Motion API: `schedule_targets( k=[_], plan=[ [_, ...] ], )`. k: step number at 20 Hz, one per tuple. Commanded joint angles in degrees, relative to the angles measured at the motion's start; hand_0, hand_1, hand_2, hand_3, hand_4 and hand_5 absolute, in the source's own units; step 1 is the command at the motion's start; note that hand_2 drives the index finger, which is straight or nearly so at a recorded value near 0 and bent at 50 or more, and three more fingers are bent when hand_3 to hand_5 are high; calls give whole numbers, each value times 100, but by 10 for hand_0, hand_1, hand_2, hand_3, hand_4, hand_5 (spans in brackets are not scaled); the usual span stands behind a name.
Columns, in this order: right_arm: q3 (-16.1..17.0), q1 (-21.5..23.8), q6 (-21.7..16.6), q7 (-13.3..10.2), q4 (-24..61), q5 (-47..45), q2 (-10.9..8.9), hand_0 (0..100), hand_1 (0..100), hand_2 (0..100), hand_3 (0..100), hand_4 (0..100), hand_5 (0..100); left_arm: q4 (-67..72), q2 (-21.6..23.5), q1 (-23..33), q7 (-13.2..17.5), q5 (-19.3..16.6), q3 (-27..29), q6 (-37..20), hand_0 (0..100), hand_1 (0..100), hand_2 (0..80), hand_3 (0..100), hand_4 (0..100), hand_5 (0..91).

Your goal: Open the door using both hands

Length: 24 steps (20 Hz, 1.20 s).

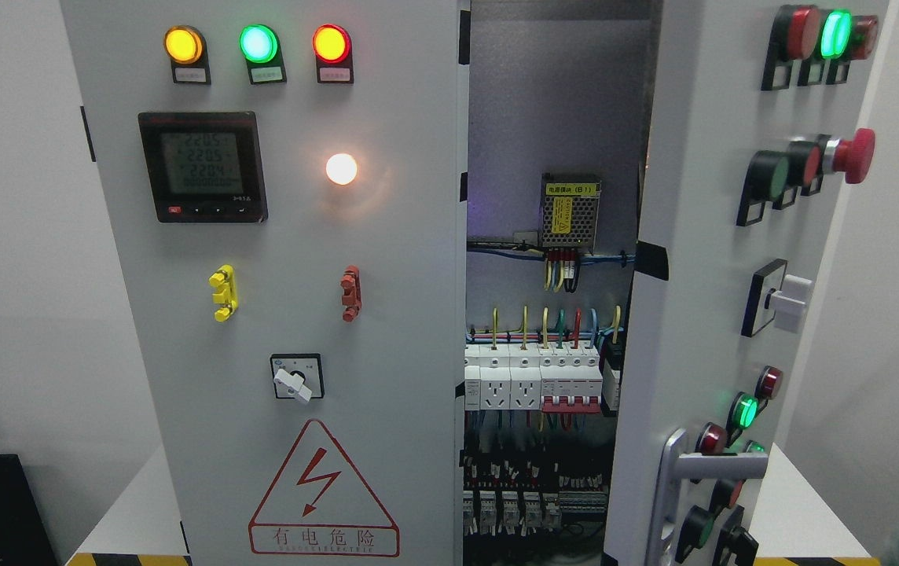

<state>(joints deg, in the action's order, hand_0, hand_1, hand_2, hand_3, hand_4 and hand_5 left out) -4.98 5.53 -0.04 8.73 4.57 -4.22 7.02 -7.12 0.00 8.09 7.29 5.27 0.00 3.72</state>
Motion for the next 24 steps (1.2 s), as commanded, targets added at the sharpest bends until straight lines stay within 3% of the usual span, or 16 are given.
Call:
schedule_targets(
  k=[1,19,22,24],
  plan=[
    [-3,0,4,6,0,0,1,120,389,0,0,0,0,0,-176,0,0,0,-140,-3,120,389,0,0,0,0],
    [-3,0,4,6,0,0,1,120,389,0,0,0,0,44,-184,-27,9,26,-88,14,120,389,0,0,0,0],
    [-3,0,4,-3,0,0,1,120,389,0,0,0,0,-78,-27,332,44,-17,-262,-3,120,389,0,0,0,0],
    [-3,0,4,6,0,0,1,120,389,0,0,0,0,-1161,297,910,402,9,-325,-213,120,389,0,0,0,0]
  ],
)
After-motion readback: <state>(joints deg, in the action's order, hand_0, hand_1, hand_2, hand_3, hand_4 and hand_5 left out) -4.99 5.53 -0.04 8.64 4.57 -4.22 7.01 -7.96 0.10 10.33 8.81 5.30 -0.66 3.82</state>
